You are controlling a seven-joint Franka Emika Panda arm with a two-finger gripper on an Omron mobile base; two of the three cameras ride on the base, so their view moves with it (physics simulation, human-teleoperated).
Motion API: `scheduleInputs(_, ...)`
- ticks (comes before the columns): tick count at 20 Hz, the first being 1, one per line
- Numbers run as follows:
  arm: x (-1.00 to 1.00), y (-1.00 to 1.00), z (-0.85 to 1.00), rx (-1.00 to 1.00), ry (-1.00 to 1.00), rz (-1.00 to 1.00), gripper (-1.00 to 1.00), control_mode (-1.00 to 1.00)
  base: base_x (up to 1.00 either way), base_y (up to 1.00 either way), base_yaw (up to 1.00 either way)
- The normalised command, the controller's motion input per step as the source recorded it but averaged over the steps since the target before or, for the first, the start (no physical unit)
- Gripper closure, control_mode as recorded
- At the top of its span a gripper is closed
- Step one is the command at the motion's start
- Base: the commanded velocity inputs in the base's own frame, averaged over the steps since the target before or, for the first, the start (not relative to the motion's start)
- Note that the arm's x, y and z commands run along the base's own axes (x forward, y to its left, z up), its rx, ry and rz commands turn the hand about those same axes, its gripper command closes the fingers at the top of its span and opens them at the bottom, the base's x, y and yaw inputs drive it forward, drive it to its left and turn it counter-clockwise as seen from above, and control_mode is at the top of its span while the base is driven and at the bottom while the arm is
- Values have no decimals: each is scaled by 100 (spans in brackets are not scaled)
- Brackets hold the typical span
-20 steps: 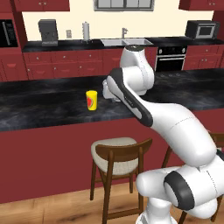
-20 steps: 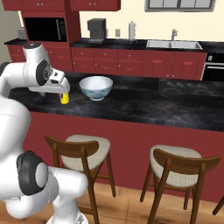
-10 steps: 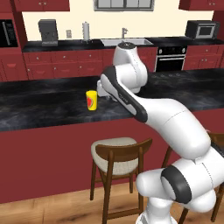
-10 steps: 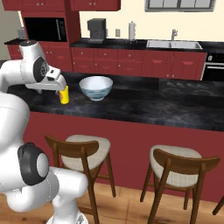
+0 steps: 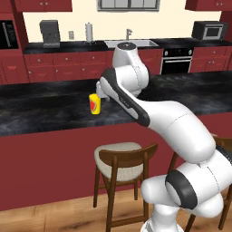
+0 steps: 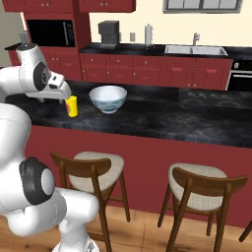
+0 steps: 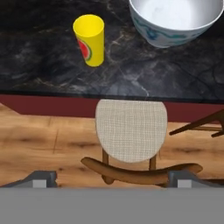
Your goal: Place the cup inside the bowl on the dining table and move the bowl to any counter.
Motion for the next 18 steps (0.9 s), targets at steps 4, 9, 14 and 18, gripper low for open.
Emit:
scheduleInputs(4, 1, 6, 0, 0, -9, 0, -100, -100, 0, 0, 0)
scheduleInputs(9, 5, 10, 0, 0, -11, 0, -100, -100, 0, 0, 0)
scheduleInputs(14, 13, 2, 0, 4, -3, 0, -100, -100, 0, 0, 0)
scheduleInputs(18, 34, -1, 0, 12, 1, 0, -100, -100, 0, 0, 0)
